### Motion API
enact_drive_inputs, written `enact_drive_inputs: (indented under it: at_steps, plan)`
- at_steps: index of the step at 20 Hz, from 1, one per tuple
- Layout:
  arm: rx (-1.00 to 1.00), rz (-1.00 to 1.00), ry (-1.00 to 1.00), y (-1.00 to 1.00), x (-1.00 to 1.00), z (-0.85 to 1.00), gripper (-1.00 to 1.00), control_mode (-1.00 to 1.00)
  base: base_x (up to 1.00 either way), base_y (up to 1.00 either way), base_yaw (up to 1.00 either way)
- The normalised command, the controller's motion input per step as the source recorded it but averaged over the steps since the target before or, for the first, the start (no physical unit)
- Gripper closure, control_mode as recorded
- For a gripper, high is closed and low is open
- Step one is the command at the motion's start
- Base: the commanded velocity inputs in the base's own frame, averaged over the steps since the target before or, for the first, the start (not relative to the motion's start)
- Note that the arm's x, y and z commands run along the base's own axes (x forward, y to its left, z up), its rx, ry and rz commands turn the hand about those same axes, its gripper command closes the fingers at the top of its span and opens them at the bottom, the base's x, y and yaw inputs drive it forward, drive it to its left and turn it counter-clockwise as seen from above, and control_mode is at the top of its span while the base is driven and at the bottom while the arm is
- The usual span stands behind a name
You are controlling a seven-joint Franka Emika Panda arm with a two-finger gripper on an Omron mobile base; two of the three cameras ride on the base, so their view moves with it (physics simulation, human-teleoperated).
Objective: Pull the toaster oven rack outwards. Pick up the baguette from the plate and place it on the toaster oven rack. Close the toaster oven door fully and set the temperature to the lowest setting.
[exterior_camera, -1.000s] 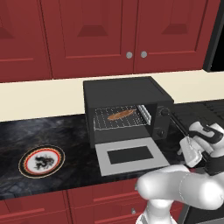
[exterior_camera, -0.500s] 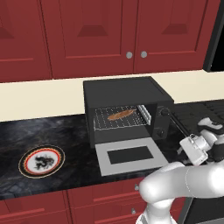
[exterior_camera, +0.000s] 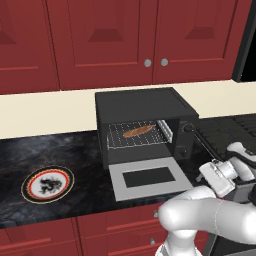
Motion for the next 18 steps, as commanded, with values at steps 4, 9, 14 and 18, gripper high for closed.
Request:
enact_drive_inputs:
  at_steps: [4,9,14,18]
  plan:
    - [0.00,-0.05,0.10,0.42,0.23,-0.02,-1.00,-1.00,0.00,0.00,0.00]
    - [0.00,-0.02,0.16,0.22,0.05,-0.30,-1.00,-1.00,0.00,0.00,0.00]
    - [0.00,0.00,0.11,0.11,0.00,-0.50,-1.00,-1.00,0.00,0.00,0.00]
    - [0.00,0.00,0.00,0.34,-0.03,-0.67,-1.00,-1.00,0.00,0.00,0.00]
